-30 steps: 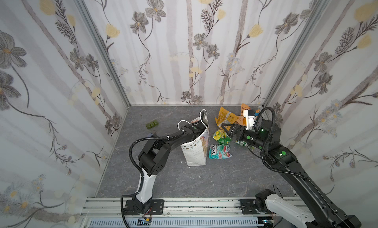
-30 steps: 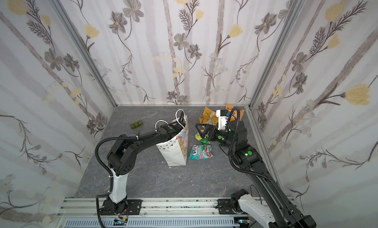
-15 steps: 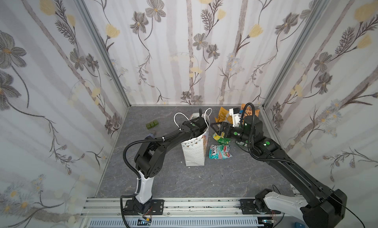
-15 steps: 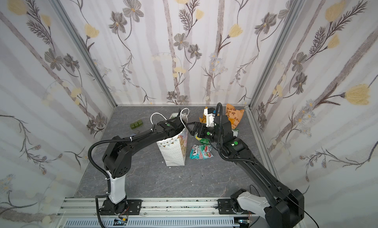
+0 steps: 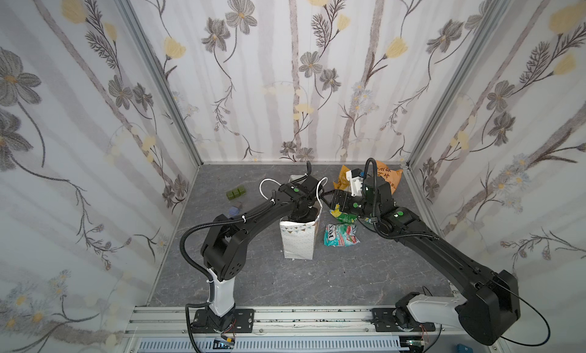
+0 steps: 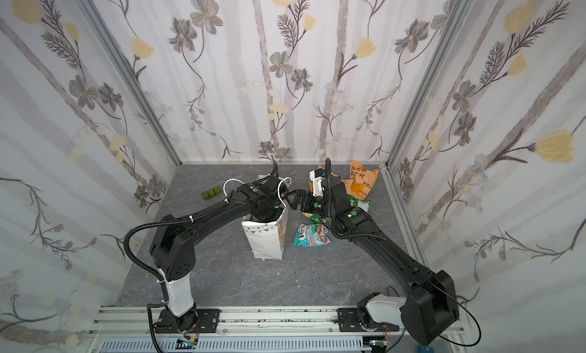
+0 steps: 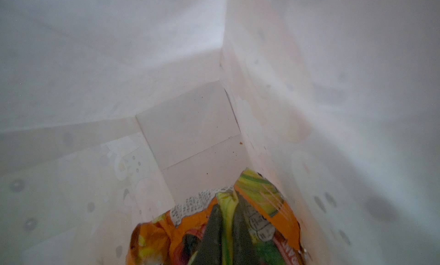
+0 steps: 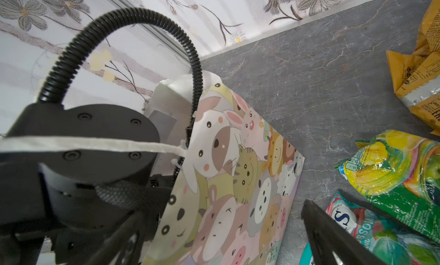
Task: Take the snacks out of the paper bag
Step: Pick up the snack from the paper bag.
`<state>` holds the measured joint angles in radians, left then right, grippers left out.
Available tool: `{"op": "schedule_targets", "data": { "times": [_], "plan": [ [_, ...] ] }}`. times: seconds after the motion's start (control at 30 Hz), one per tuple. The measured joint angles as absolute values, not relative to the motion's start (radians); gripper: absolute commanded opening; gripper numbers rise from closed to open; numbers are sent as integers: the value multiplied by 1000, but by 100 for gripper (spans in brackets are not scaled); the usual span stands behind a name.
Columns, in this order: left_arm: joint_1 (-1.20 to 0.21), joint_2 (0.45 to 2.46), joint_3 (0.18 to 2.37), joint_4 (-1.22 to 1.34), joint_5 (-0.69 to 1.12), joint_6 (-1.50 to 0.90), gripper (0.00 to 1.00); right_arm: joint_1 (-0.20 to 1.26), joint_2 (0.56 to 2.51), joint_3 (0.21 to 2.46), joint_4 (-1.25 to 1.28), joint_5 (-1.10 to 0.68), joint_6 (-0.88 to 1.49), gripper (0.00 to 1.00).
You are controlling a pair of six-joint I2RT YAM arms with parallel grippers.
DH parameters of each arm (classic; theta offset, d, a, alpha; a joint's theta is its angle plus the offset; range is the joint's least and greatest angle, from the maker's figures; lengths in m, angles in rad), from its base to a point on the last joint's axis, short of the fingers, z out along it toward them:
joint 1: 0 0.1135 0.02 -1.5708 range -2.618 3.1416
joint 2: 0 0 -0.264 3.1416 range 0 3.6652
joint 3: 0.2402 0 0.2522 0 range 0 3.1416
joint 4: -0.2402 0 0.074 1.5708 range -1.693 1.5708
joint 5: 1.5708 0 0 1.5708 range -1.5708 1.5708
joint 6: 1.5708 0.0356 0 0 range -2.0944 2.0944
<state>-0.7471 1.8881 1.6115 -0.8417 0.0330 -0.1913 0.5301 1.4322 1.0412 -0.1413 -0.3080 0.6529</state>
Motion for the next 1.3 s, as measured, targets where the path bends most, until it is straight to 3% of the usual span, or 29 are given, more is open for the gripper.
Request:
{"op": "schedule_targets", "data": {
  "times": [1.3],
  "plan": [
    [-747,1713,1710,-889,-106,-191,0,530,1270,1032,-182,-228,645,99]
  ]
}}
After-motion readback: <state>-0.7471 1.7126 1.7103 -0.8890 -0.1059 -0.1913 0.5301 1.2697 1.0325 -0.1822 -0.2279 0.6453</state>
